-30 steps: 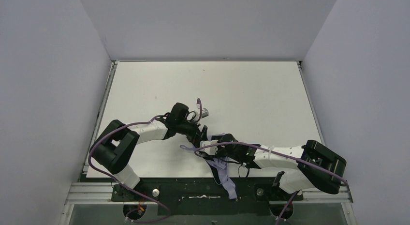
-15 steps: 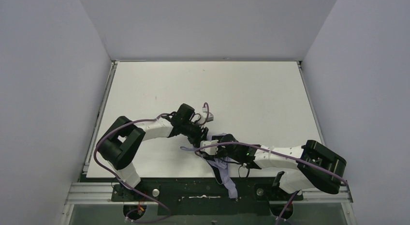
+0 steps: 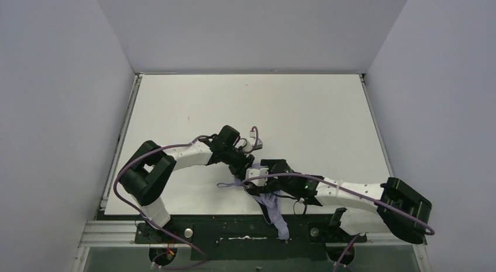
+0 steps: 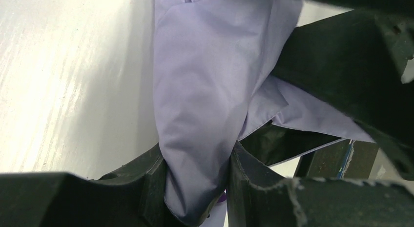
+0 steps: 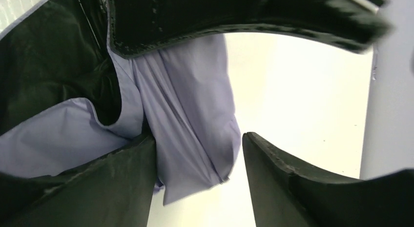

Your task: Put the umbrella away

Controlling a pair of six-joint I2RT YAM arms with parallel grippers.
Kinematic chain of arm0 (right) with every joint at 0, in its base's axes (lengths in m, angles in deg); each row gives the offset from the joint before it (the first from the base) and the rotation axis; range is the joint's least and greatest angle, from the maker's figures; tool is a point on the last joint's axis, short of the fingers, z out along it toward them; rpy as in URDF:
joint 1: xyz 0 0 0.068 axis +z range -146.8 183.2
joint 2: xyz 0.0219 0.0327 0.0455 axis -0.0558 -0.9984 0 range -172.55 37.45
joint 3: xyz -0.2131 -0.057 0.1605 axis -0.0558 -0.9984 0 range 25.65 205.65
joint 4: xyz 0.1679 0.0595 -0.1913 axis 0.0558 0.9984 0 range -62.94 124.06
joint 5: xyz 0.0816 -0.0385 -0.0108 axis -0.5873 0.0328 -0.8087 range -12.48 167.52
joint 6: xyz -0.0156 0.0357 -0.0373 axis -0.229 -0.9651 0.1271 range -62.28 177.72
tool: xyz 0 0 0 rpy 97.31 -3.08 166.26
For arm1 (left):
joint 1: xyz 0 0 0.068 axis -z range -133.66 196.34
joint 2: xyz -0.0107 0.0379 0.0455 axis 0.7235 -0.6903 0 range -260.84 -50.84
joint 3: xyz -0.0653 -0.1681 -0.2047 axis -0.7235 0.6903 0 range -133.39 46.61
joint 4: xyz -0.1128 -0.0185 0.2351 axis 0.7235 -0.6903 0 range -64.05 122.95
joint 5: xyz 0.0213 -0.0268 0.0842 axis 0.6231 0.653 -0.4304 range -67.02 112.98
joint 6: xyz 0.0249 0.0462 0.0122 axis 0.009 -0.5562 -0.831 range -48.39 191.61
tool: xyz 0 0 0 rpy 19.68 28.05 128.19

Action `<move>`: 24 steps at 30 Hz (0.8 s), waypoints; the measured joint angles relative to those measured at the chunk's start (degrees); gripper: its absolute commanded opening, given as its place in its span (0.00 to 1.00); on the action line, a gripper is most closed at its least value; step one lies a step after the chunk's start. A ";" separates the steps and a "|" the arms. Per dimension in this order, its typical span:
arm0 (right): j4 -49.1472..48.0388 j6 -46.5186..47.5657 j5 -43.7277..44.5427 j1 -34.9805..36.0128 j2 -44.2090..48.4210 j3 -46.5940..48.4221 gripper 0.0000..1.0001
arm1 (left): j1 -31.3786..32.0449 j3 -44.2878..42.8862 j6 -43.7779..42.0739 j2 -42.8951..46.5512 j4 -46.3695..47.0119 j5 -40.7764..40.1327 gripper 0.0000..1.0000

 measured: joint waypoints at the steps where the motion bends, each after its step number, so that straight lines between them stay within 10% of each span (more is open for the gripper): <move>1: 1.07 -0.24 -0.02 0.00 1.64 0.02 0.66 | 0.13 -0.13 -0.15 0.00 -0.24 -0.35 0.00; 12: 14.03 -12.68 0.00 0.00 22.56 3.06 0.67 | 0.98 -0.96 -3.23 1.60 -2.60 -6.60 0.00; 24: 39.08 -55.52 11.21 0.02 24.02 17.92 0.66 | 1.92 -1.77 -6.34 2.86 -2.89 -15.17 0.00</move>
